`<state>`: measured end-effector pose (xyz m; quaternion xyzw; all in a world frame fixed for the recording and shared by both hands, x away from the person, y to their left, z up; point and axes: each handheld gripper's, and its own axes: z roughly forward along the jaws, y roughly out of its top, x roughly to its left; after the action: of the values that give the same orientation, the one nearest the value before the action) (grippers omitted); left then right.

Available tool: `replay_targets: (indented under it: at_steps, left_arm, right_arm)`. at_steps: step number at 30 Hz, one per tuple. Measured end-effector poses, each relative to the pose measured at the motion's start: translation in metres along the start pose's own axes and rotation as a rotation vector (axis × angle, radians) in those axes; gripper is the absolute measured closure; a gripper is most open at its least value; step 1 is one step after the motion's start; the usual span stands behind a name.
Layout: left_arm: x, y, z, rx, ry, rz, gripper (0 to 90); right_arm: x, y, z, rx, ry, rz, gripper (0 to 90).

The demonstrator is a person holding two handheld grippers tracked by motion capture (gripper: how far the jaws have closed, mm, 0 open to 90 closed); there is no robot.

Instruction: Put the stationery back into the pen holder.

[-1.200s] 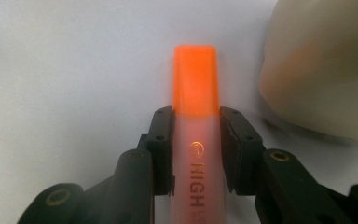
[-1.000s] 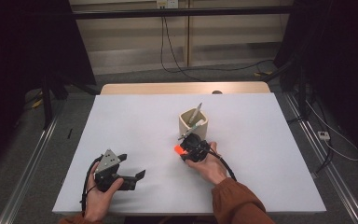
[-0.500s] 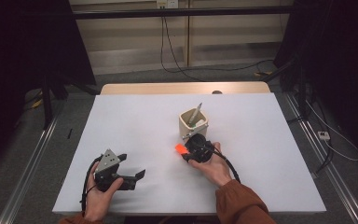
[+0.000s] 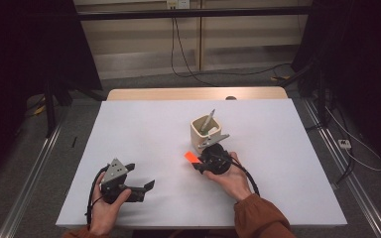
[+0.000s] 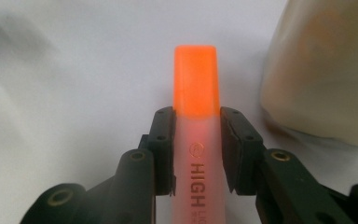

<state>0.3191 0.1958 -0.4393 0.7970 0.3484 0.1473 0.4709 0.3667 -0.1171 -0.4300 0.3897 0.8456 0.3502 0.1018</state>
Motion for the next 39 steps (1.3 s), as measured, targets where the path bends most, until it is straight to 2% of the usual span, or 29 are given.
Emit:
replay_targets:
  at_steps: [9,13,20,30,35,39]
  left_arm:
    - [0.000,0.001,-0.001,-0.010,0.003,0.010,6.7]
    - [0.000,0.001,-0.001,-0.012,0.002,0.010,6.9]
    - [-0.001,0.001,-0.001,-0.011,0.001,0.011,7.1]
    - [-0.001,0.001,-0.001,-0.009,-0.001,0.012,7.1]
    - [-0.001,0.001,-0.001,-0.007,-0.006,0.011,7.0]
    - [-0.001,0.000,-0.001,-0.006,-0.004,0.008,7.1]
  right_arm:
    - [0.004,-0.005,-0.009,-0.099,0.028,-0.025,67.3]
    - [0.003,-0.006,-0.016,-0.156,0.048,-0.011,67.3]
    - [0.001,-0.008,-0.021,-0.181,0.061,-0.004,67.3]
    - [-0.002,-0.007,-0.031,-0.248,0.074,0.011,67.3]
    - [-0.003,-0.005,-0.038,-0.305,0.067,-0.004,67.3]
    - [-0.003,-0.002,-0.042,-0.339,0.084,-0.026,67.3]
